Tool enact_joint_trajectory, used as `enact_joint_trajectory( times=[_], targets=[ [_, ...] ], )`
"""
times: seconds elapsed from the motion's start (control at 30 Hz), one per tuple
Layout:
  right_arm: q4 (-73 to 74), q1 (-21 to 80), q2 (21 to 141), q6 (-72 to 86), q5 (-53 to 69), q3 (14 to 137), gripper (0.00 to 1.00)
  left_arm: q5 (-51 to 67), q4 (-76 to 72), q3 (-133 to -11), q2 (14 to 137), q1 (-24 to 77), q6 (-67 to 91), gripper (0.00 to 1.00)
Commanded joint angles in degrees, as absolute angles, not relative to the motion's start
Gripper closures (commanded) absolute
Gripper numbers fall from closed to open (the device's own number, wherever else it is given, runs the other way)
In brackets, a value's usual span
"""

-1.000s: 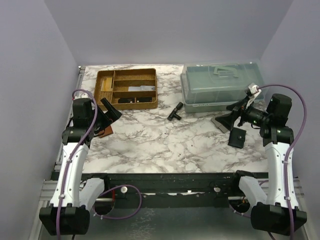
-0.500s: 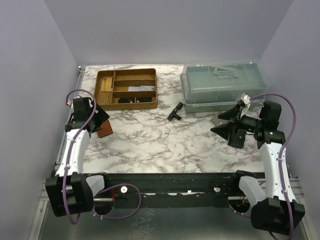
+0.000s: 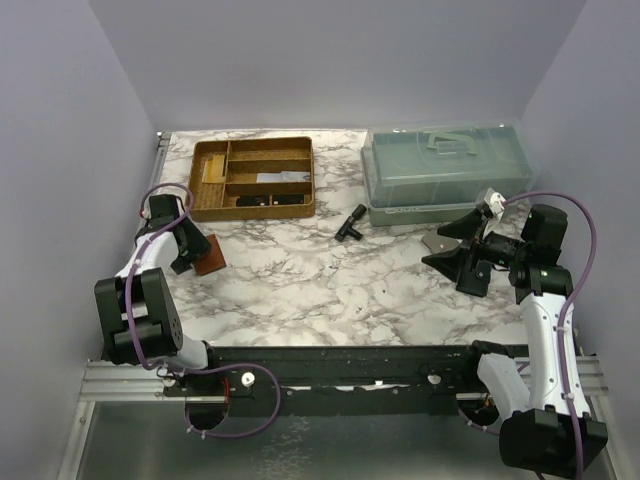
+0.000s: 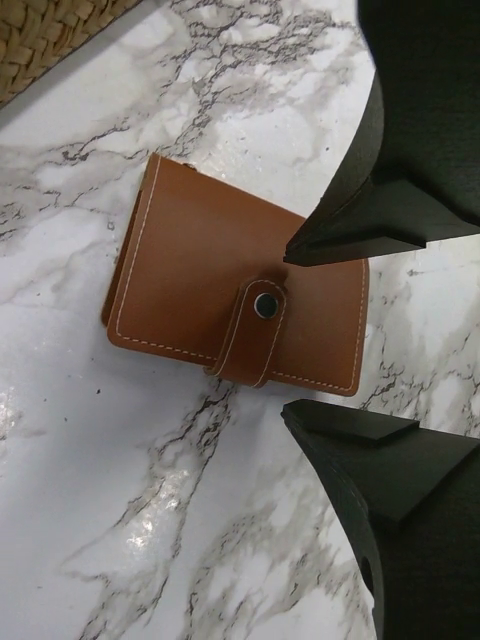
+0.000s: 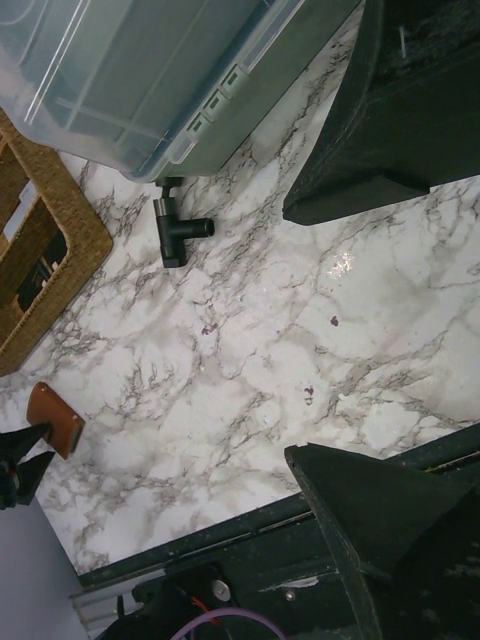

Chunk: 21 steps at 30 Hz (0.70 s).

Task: Take the credit cards out of the card holder
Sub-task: Move the card holder to the center of the board.

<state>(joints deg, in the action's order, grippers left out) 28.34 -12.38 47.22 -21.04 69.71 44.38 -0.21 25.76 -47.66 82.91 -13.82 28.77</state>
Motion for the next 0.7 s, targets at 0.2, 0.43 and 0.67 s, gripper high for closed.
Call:
enact_joint_trajectory(
  times=[0.2,0.43,0.67],
  targets=[
    [27.60,-12.57,47.51,-21.04,68.96,43.30,0.00,-6.05,27.74,-53.09,87.08,-12.93,24.04,0.45],
    [27.60,-12.59,47.15,-21.13,68.55,42.98,0.00,-7.84,29.44,-56.42,91.85,-8.94,22.17,0.45],
    [27.77,-12.60,47.05,-21.25,68.88,43.03,0.00,-16.58,32.05,-57.88,93.93,-7.29,22.53,0.56]
  ],
)
